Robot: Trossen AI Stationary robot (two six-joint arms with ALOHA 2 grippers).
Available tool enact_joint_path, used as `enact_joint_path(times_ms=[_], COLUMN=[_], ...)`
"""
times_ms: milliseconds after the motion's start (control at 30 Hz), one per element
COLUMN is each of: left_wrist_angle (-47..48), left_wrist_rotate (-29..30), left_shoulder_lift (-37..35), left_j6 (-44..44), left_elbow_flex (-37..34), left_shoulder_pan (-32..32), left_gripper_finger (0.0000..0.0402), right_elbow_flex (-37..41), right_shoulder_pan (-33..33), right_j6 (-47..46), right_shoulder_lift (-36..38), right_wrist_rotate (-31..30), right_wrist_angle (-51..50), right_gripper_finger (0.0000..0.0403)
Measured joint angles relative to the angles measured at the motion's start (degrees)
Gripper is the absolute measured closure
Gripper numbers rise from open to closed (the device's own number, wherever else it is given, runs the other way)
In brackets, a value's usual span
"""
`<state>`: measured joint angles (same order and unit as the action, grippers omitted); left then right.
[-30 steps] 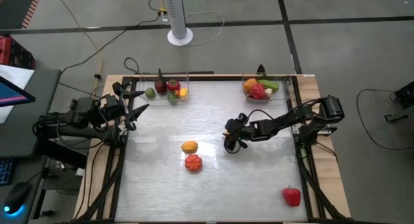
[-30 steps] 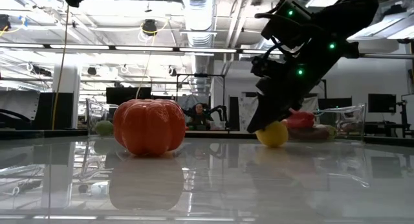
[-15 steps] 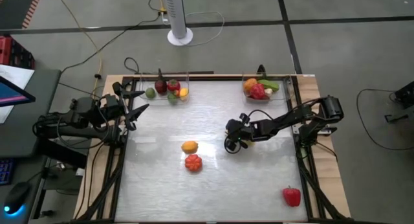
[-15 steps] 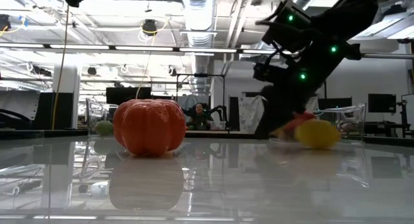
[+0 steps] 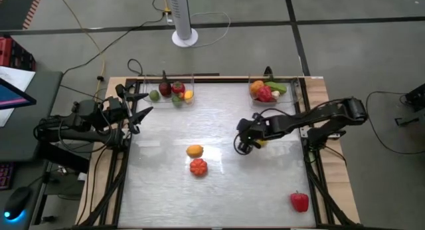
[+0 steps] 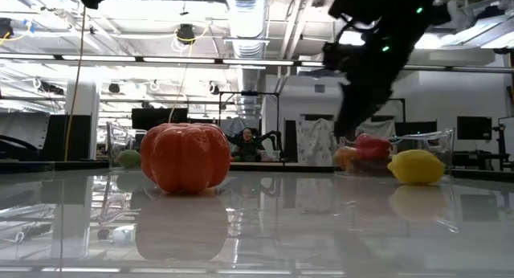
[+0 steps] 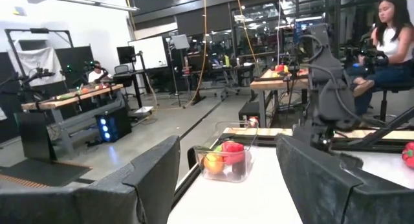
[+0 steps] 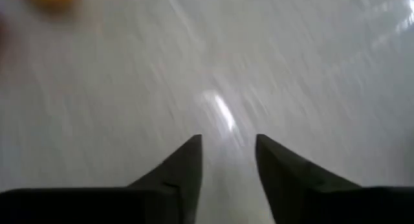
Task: Sort produce into baskets
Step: Put the right yellow lemon into the left transparent bin
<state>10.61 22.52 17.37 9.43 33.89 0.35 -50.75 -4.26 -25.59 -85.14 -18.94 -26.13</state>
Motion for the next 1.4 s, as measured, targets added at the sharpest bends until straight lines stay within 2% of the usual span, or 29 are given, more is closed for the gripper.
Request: enact_joint_path(times_ms=[200,300,400,500,700,867,1000,1233,1400], left_wrist_angle=[-0.06,-0.07,-0.01,0.20,0.38,0.40,0.38,0.29,0.21], left_wrist_rotate=[-0.02,-0.04,-0.04,-0.07,-0.09,-0.09,-0.09,-0.09,-0.09], left_shoulder_lift=[0.00,0.00,0.00,0.00,0.00,0.00,0.00,-0.01,0.00], left_j6=[-0.04,-0.08,-0.76,-1.05,-1.18,-1.25,-1.29,-1.29,-1.29], left_elbow_flex=[0.00,0.00,0.00,0.00,0.00,0.00,0.00,0.00,0.00], left_shoulder_pan=[-0.01,-0.01,-0.01,-0.01,-0.01,-0.01,0.01,0.01,-0.01], left_gripper_finger=[0.0157,0.0157,0.0157,0.0157,0.0157,0.0157,0.0157,0.0157,0.0157], right_elbow_flex=[-0.10,0.56,2.96,5.41,8.53,11.70,13.01,13.58,13.46], right_shoulder_pan=[-3.20,-4.78,-5.17,-5.01,-6.42,-7.45,-7.38,-7.11,-4.56], right_j6=[-5.65,-9.01,-11.89,-14.60,-18.37,-20.52,-21.00,-19.06,-11.69], right_shoulder_lift=[4.19,4.67,4.74,4.70,4.41,4.36,4.07,4.06,4.06], right_wrist_rotate=[2.34,1.20,0.63,0.36,-4.96,-5.32,-5.22,-5.23,-6.77], right_wrist_angle=[-14.06,-16.65,-16.90,-16.58,-16.46,-13.70,-11.31,-7.08,0.11], right_gripper_finger=[0.0110,0.0062,0.0031,0.0021,0.0026,0.0046,0.0084,0.0174,0.0181])
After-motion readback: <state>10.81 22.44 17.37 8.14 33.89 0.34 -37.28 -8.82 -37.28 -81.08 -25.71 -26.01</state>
